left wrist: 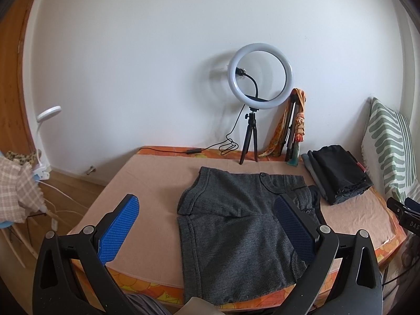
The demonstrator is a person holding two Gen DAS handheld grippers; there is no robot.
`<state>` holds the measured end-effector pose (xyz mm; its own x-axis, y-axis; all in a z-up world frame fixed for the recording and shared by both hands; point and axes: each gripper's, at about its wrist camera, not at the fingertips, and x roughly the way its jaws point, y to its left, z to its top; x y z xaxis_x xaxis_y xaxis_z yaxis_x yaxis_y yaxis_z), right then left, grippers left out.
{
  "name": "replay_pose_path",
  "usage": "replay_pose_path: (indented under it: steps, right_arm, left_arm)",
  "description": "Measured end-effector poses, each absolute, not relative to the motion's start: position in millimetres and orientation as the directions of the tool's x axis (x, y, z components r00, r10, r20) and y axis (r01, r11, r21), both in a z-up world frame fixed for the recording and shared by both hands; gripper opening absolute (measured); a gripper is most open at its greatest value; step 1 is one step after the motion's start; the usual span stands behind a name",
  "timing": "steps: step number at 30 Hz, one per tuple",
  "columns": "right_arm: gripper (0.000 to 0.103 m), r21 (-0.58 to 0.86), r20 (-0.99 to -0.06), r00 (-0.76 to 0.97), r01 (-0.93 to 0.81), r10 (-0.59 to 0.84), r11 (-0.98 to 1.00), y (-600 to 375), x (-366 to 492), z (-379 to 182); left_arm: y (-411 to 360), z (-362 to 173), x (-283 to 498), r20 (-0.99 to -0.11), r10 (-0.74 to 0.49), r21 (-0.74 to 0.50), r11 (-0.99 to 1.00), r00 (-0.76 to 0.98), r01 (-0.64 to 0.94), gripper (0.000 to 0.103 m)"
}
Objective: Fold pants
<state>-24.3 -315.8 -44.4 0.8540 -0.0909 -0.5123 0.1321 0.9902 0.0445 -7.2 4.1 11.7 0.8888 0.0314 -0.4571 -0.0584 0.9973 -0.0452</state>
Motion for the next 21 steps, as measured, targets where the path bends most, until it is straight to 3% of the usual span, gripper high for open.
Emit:
replay_pose_path:
  steps: [21]
  right_arm:
    - [0.103,0.047,-0.513,0.853,0.132,-0.09,0.99,-314.9,-23.6,-43.9]
  left_arm:
    - [4.8,10.8,-6.9,-0.456,0.021,-0.043,0.998,0.89,-0.045,0.102]
